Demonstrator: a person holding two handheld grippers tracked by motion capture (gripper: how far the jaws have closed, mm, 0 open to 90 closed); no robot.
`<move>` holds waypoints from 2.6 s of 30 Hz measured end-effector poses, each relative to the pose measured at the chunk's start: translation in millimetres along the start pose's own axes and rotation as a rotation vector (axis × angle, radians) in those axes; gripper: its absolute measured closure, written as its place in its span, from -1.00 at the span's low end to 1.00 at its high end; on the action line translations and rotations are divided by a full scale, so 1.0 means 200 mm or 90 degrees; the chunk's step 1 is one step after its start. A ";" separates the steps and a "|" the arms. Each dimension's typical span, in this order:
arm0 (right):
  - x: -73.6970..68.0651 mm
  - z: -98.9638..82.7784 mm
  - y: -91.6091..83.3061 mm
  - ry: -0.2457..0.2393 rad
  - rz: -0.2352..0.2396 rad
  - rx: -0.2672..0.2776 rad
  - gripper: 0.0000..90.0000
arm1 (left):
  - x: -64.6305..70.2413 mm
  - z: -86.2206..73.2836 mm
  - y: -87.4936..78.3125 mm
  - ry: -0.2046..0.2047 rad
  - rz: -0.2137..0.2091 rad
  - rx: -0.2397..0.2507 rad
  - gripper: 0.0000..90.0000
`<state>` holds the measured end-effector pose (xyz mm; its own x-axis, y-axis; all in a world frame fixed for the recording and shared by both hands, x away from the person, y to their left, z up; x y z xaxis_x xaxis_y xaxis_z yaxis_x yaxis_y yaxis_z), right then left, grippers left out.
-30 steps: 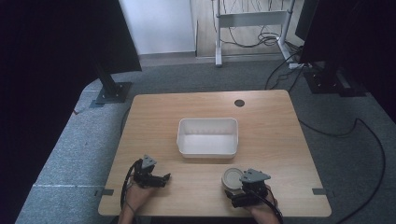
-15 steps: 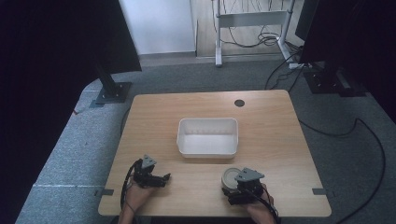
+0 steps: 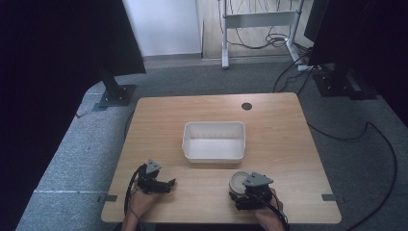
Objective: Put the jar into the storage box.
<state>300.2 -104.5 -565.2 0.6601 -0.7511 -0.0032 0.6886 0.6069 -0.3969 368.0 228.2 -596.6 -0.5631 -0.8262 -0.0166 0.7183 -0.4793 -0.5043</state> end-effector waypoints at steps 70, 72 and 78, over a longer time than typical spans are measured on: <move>0.01 0.35 0.22 -0.012 0.026 0.028 -0.80 | 0.00 0.00 0.00 0.000 0.000 0.000 -1.00; 0.01 0.36 0.23 -0.016 0.026 0.028 -0.80 | 0.00 0.00 0.00 0.000 0.000 0.000 -1.00; 0.02 0.38 0.27 -0.020 0.023 0.027 -0.80 | 0.00 0.00 0.00 0.000 0.000 0.000 -1.00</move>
<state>362.8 -54.1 -517.8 0.6940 -0.7199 0.0124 0.6754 0.6450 -0.3575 368.0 228.1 -596.6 -0.5627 -0.8265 -0.0163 0.7186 -0.4793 -0.5038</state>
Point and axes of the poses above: each handheld gripper's, and its own axes: y roughly forward along the jaws, z roughly out of its top, x roughly to its right, the point moved 6 cm from there along y, roughly forward along the jaws, and after that the axes turned 15 degrees about x, right-handed, at the moved point
